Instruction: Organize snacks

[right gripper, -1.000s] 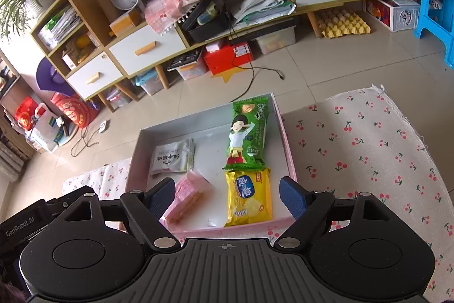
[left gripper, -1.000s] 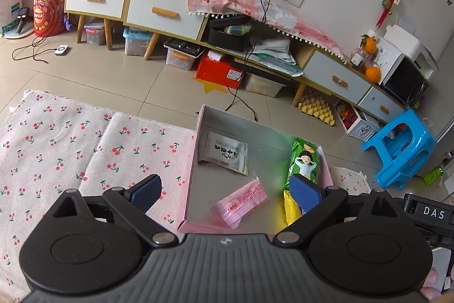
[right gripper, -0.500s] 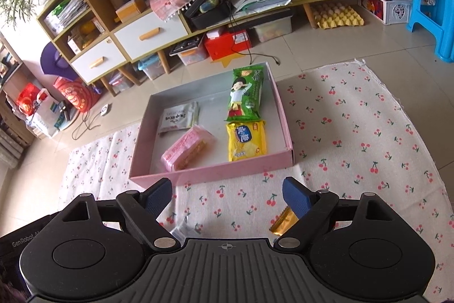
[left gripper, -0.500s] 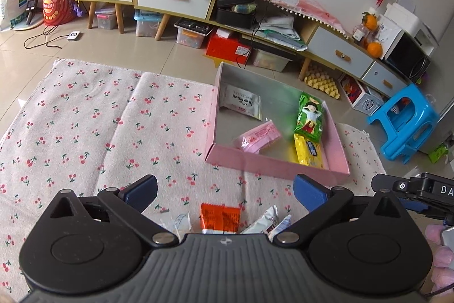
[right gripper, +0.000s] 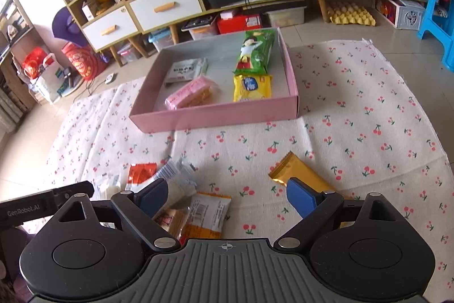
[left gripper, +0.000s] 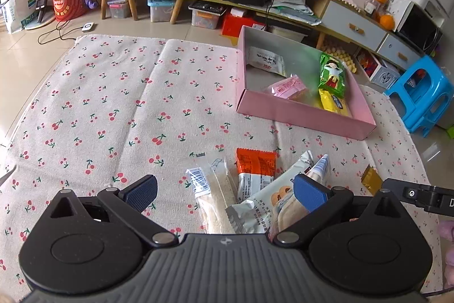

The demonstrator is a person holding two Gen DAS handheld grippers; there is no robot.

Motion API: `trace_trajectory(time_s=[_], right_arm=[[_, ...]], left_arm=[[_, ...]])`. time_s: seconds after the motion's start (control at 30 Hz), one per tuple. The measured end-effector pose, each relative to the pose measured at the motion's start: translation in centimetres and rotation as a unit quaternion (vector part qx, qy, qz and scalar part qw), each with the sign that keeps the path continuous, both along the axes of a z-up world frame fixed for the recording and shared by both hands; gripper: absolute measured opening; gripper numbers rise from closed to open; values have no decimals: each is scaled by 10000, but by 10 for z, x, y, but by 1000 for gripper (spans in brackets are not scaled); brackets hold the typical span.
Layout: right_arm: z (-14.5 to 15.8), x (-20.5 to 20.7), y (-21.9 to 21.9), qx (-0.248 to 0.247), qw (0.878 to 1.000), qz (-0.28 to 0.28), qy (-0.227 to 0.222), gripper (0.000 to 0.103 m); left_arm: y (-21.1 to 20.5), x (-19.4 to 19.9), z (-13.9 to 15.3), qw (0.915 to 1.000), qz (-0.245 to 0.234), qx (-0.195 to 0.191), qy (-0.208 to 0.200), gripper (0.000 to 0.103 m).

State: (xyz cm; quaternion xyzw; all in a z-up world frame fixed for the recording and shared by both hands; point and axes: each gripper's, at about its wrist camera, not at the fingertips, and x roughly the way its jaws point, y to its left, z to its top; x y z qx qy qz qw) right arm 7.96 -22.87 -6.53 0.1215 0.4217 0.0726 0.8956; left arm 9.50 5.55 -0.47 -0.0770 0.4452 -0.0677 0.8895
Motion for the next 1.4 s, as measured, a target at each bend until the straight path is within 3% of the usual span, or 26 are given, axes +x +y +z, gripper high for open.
trace_trajectory(time_s=[0.17,0.53,0.77,0.93,1.23,1.4], right_arm=[[-11,-9,-1,14,9999,92,119,92],[-27,-19,-8,-517,9983,211,159,92],[-31,-18,-17,-293,9990,70,329,92],[-35,-19,-9,-326,9986,168,386,92],[-27,-7,18,-157,9990,292,301,92],[-23,5,35,167,9993,221,266,92]], left_arm=[[1,-9,-8,9997,-151,176,91,102],[-7,-23,-23,9968,-530,596,86,102],[-20,-28,-27,9933,-895,729,-2,102],[-23,-29,-32,9876,-1071,1131,-173,99],[-10,-23,-39,9933,-848,767,-166,95],[-14,-21,-46,9925,-871,854,-121,95]])
